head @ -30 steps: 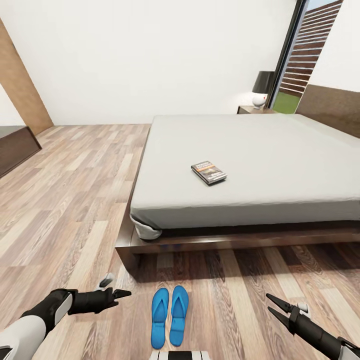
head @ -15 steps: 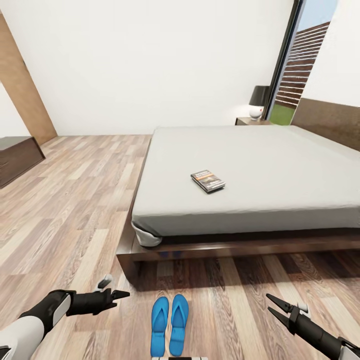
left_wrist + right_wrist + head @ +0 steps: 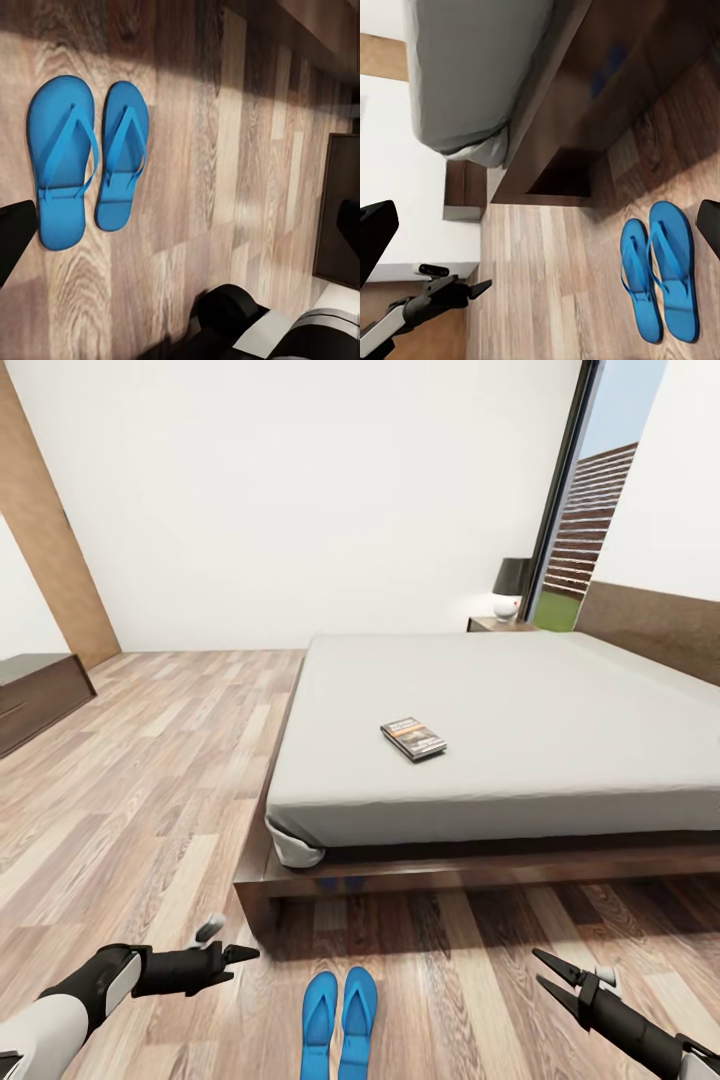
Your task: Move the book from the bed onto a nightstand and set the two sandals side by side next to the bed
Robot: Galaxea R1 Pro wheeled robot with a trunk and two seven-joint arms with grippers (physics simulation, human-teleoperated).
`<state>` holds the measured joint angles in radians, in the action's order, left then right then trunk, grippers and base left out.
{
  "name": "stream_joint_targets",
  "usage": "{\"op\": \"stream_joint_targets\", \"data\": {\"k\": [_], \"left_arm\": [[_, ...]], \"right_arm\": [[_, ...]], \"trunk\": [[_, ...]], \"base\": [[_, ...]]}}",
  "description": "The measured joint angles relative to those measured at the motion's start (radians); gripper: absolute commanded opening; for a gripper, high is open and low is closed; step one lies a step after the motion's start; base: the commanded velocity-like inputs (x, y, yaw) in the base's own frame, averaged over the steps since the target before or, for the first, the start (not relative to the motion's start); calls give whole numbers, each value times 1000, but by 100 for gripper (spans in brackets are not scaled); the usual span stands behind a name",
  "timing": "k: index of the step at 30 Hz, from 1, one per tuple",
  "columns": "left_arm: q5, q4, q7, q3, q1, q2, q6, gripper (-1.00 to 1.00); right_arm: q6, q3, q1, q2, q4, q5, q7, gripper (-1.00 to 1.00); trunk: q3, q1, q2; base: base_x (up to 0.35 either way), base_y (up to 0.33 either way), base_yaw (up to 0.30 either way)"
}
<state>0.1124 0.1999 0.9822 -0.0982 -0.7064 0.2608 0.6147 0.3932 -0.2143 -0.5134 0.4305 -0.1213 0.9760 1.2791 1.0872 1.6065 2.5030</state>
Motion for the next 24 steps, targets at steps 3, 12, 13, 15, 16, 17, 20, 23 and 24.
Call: {"op": "stream_joint_targets", "data": {"k": [3, 12, 13, 15, 16, 17, 20, 23, 24], "left_arm": [[0, -2, 0, 0, 0, 0, 0, 100], [0, -9, 0, 2, 1, 0, 0, 100], [0, -11, 0, 2, 1, -1, -1, 100], [0, -13, 0, 2, 1, -1, -1, 100], [0, -15, 0, 2, 1, -2, -1, 100], [0, -15, 0, 2, 1, -2, -1, 100], [1, -16, 0, 2, 0, -3, -2, 100], [1, -17, 0, 2, 0, -3, -2, 100], [1, -17, 0, 2, 0, -3, -2, 100]], "right_arm": [[1, -1, 0, -1, 0, 0, -11, 100], [1, -4, 0, -2, 0, 0, -41, 100], [0, -3, 0, -2, 0, 0, -42, 100], [1, -4, 0, -2, 0, 0, -44, 100], [0, -4, 0, -3, 0, 0, -45, 100], [-1, -4, 0, -3, 0, 0, -45, 100], [-2, -5, 0, -4, 0, 0, -46, 100], [-3, -5, 0, -5, 0, 0, -46, 100], [-3, -5, 0, -5, 0, 0, -46, 100]], "trunk": [[-12, -1, -1], [-16, -2, -1], [-16, -2, -1], [-16, -2, -1], [-16, -2, -1], [-16, -2, -1], [-16, -2, -1], [-16, -2, -1], [-16, -2, -1]], "base": [[0, 0, 0], [0, 0, 0], [0, 0, 0], [0, 0, 0], [0, 0, 0], [0, 0, 0], [0, 0, 0], [0, 0, 0], [0, 0, 0]]}}
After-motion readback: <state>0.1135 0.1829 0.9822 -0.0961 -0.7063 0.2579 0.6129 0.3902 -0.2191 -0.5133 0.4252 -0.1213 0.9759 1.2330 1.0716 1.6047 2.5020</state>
